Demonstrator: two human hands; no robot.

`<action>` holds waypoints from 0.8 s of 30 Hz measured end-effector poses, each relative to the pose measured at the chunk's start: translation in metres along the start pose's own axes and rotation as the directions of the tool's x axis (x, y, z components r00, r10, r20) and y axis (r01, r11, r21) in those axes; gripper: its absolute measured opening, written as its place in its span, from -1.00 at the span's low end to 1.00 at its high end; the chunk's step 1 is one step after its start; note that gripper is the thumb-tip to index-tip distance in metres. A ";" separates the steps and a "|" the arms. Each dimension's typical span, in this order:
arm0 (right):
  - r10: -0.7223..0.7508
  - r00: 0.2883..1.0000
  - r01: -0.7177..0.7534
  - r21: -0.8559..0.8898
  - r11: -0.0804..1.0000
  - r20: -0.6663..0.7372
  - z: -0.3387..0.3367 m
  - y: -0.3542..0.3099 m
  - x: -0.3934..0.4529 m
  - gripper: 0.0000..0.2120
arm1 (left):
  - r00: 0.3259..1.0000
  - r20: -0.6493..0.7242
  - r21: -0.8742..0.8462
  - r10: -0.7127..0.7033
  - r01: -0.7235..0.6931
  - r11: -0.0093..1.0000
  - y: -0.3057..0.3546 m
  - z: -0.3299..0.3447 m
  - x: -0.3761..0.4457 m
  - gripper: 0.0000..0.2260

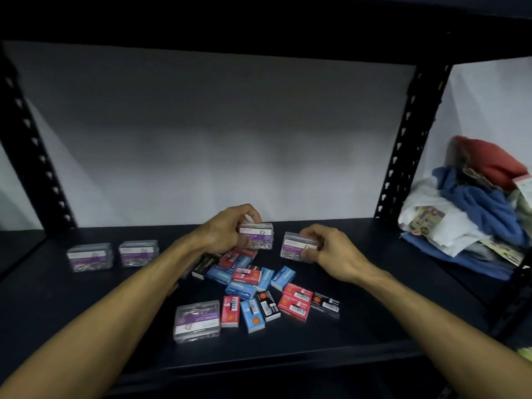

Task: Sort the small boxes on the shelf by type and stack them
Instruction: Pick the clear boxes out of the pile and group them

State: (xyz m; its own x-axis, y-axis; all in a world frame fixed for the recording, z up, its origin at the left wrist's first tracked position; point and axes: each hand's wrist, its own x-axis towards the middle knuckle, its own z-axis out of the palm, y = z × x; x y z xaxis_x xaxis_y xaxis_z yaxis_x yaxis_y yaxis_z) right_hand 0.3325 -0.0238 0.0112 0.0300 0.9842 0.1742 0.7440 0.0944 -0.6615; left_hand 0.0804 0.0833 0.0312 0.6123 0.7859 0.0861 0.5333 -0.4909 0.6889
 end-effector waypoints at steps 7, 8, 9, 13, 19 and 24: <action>-0.085 0.995 0.084 0.020 0.996 0.051 0.036 -0.051 0.023 -0.72 | 0.996 -0.088 -0.027 -0.012 0.009 1.000 -0.036 -0.049 -0.049 -0.64; -0.097 0.993 0.095 0.027 0.995 0.060 0.042 -0.060 0.026 -0.73 | 0.994 -0.105 -0.024 -0.019 0.017 1.000 -0.042 -0.056 -0.056 -0.63; -0.108 0.992 0.106 0.034 0.994 0.070 0.048 -0.069 0.029 -0.73 | 0.992 -0.120 -0.022 -0.031 0.029 0.999 -0.048 -0.062 -0.065 -0.63; -0.151 0.980 0.147 0.046 0.988 0.127 0.072 -0.101 0.039 -0.71 | 0.983 -0.174 -0.016 -0.064 0.062 0.998 -0.066 -0.086 -0.099 -0.63; -0.221 0.958 0.212 0.069 0.975 0.182 0.112 -0.145 0.046 -0.71 | 0.961 -0.238 -0.027 -0.142 0.140 0.990 -0.095 -0.119 -0.150 -0.63; -0.251 0.938 0.245 0.055 0.968 0.240 0.142 -0.172 0.046 -0.69 | 0.951 -0.255 -0.009 -0.175 0.179 0.984 -0.119 -0.138 -0.186 -0.64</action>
State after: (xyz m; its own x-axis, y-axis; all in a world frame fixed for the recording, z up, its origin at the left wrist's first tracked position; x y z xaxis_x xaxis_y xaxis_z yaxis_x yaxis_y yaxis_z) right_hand 0.1109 0.0267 0.0299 -0.3186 0.9351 0.1548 0.6905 0.3409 -0.6379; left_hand -0.1775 0.0475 0.0321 0.3403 0.9292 0.1444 0.6287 -0.3390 0.6999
